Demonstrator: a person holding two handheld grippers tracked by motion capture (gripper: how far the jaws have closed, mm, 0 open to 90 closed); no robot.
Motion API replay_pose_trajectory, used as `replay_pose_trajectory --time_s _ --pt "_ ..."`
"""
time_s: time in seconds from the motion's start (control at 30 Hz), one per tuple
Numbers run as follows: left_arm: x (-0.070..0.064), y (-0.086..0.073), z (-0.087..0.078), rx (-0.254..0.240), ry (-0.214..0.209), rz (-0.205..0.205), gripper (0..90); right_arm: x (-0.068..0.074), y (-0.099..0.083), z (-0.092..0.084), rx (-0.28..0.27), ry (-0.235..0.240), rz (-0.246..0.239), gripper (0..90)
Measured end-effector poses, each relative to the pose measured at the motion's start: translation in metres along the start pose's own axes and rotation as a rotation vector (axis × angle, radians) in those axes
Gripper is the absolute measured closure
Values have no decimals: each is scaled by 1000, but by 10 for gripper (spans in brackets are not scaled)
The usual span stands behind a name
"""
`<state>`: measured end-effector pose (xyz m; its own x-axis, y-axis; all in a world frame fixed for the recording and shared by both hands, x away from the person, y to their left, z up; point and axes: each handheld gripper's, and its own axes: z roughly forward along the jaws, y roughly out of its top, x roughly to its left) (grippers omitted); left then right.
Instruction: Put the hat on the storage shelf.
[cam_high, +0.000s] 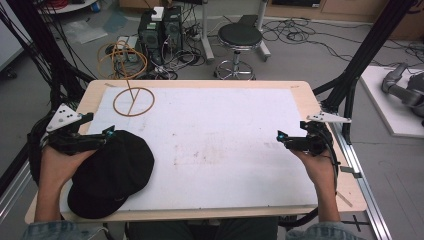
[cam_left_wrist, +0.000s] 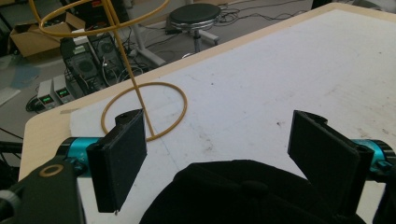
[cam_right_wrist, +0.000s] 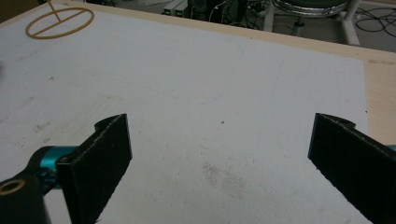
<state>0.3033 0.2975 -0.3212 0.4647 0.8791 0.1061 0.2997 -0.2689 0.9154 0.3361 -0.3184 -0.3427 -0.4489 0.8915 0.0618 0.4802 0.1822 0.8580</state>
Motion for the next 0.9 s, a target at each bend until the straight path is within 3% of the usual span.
replay_pose_trajectory --time_s 0.57,0.9 --pt "-2 -1 -2 -3 -17 8 199 3 4 0 -7 6 -10 58" --pt "-7 -7 10 46 -52 12 206 2 4 -1 -7 5 -7 58"
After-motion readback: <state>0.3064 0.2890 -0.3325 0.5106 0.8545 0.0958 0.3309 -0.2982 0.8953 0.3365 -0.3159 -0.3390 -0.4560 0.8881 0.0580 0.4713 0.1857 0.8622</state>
